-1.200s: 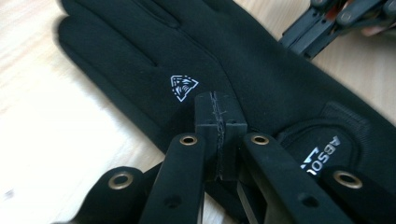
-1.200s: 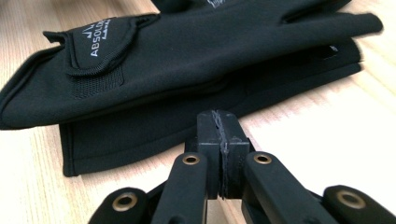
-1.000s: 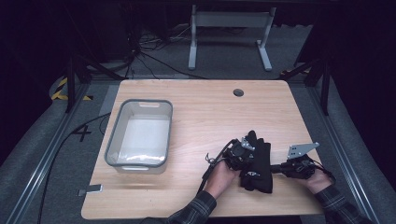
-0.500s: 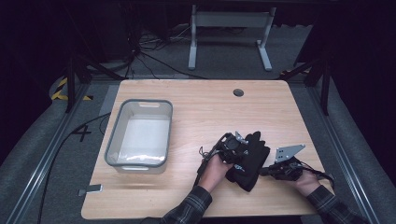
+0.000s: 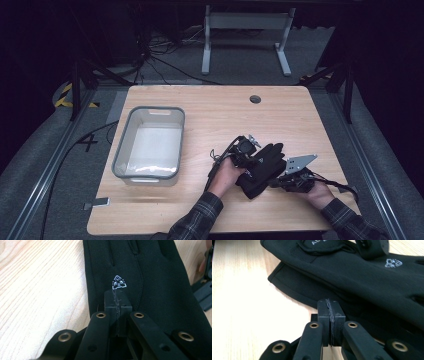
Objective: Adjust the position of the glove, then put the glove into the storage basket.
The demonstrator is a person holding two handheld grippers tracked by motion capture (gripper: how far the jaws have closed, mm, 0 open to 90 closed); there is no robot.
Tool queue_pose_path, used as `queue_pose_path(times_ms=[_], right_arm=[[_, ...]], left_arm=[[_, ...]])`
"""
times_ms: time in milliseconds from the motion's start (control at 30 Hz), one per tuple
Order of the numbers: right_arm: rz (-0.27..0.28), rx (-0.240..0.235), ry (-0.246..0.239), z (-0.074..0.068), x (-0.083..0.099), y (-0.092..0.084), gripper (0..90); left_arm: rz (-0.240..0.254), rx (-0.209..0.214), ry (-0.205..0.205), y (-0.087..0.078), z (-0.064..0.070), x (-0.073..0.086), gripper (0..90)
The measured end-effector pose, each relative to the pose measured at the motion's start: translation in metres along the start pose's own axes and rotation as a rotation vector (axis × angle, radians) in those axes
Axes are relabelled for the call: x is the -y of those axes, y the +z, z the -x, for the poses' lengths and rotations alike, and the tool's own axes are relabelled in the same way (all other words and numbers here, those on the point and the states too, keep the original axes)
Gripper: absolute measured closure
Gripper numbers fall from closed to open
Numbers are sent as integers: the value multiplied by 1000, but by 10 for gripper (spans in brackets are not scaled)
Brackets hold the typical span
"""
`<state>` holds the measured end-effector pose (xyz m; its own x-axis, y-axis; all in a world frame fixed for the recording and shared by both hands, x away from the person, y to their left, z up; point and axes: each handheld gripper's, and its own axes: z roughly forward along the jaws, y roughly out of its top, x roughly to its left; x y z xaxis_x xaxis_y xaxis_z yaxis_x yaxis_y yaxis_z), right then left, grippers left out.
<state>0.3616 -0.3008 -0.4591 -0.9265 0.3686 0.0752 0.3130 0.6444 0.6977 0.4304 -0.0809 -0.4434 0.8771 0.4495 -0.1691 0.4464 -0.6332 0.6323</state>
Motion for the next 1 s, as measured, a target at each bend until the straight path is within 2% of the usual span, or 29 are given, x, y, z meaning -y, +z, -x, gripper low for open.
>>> queue_pose_path(times_ms=[67,133,300,367,400,433,467,600,767,1000], right_arm=[[1,10,9,1,3,-7,841],[3,28,18,2,7,-14,799],[6,110,59,8,20,-40,640],[27,127,79,10,26,-48,574],[28,146,99,13,30,-53,526],[28,146,99,13,30,-53,526],[30,170,116,15,35,-57,482],[68,210,186,24,48,-69,380],[78,258,212,30,52,-73,306],[80,288,237,37,57,-74,258]], left_arm=[[10,3,-3,-2,0,0,889],[22,6,-8,-6,0,0,845],[66,11,-14,-13,4,-3,605],[72,6,-15,-14,4,-3,512],[73,6,-33,-14,5,-4,460],[73,6,-33,-14,5,-4,405],[77,10,-40,-14,5,-4,405],[78,8,-28,-9,10,-5,247],[61,2,-25,2,14,-4,163],[20,-41,3,13,23,0,103]])
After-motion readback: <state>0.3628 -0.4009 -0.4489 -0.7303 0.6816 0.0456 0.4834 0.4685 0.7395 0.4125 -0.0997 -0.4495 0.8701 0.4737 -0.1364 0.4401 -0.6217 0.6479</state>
